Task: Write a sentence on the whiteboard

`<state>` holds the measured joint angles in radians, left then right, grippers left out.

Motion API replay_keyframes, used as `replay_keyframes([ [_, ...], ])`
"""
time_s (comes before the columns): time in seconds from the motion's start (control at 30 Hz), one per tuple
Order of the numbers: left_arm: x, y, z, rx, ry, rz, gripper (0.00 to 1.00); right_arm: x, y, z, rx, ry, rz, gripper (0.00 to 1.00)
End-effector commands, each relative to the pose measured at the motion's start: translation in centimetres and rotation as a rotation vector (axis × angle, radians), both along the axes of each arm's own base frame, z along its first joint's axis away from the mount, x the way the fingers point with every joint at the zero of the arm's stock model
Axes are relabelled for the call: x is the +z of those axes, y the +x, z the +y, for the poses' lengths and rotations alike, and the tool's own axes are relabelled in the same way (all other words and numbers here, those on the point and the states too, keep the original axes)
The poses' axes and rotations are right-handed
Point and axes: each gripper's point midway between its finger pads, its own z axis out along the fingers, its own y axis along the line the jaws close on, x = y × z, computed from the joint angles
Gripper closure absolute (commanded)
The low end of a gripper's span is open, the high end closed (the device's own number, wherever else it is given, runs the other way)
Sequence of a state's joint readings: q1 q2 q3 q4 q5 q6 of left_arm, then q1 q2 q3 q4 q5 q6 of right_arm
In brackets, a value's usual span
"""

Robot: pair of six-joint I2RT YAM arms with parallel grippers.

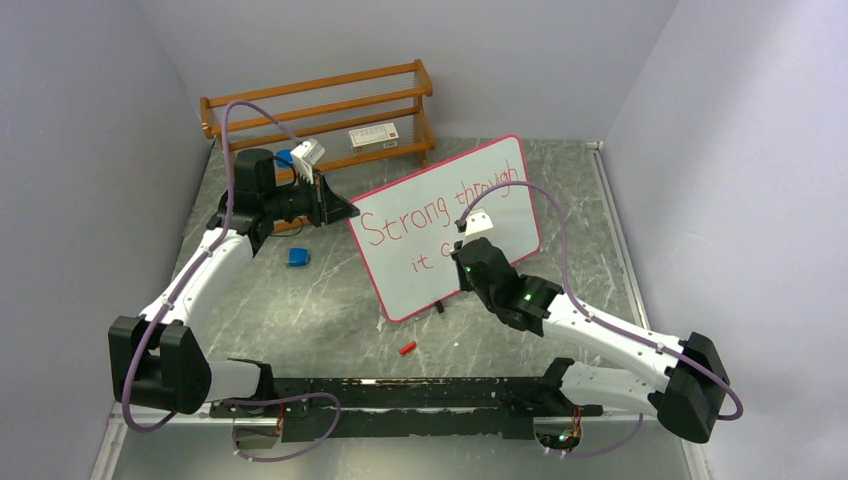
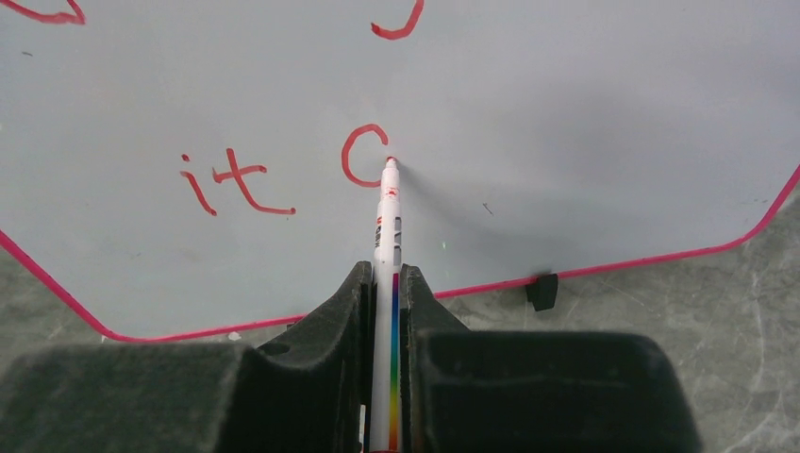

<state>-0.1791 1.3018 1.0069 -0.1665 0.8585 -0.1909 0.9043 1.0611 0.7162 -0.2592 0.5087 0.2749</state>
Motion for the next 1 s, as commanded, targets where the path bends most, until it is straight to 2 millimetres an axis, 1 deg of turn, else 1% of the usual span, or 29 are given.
replay_keyframes([
  [0.0,-3.9,0.4,0.9,0.053,0.111,0.070,0.95,2.1,1.2,0.7,-0.017,0.059,-0.067,1.00],
  [0.27,-4.0,0.3,0.9,0.053,0.109,0.073,0.95,2.7,1.5,0.7,-0.024,0.068,-0.085,1.00],
  [0.53,-3.9,0.4,0.9,0.051,0.108,0.070,0.95,2.6,1.4,0.7,-0.028,0.075,-0.087,1.00],
  [0.8,-3.9,0.4,0.9,0.053,0.109,0.072,0.95,1.6,0.8,0.3,-0.021,0.049,-0.049,1.00],
  [0.97,-4.0,0.4,0.9,0.052,0.110,0.073,0.95,0.5,0.3,-0.1,-0.018,0.032,-0.017,1.00],
])
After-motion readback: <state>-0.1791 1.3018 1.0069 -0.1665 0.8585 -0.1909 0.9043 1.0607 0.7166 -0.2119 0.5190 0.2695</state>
